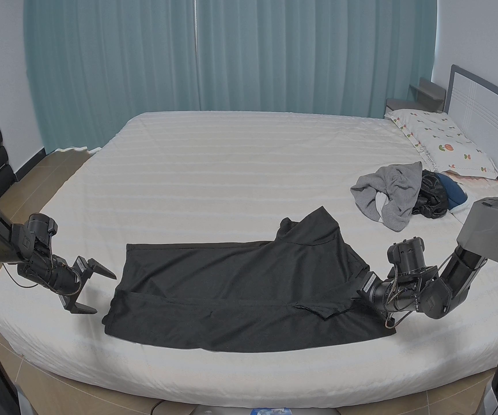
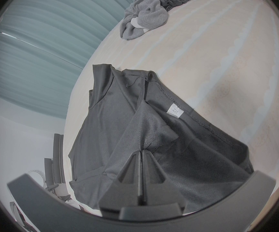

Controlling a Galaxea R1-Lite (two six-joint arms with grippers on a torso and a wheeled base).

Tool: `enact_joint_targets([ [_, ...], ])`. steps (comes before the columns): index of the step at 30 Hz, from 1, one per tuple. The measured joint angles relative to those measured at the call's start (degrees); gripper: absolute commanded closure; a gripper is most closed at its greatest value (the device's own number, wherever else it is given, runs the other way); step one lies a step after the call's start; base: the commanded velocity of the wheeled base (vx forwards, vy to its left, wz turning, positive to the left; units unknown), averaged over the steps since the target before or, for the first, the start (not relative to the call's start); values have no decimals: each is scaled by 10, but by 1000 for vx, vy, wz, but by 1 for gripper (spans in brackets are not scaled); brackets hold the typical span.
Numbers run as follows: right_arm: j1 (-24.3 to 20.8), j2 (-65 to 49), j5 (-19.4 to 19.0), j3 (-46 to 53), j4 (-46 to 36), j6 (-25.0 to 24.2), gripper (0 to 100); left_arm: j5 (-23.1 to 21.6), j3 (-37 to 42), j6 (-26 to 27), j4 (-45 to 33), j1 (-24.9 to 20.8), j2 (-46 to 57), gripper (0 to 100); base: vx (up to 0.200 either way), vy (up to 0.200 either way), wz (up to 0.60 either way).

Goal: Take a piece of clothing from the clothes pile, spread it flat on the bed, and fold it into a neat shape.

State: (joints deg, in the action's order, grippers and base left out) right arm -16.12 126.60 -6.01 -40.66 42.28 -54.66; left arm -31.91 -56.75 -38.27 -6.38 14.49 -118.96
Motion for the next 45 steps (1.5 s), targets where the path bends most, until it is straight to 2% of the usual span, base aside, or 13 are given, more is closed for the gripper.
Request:
enact_joint_targets([
  [18,-16,-98,-1,14,-61,-3,100,0,2,1,0,0,1,0,0,0,0],
  [39,-38,-197,0,-46,-248,-20,100,3,3,1,0,-2,1,0,0,0,0],
  [45,-39,-212,0,-52,-276,-21,100,3,3,1,0,-2,1,0,0,0,0],
])
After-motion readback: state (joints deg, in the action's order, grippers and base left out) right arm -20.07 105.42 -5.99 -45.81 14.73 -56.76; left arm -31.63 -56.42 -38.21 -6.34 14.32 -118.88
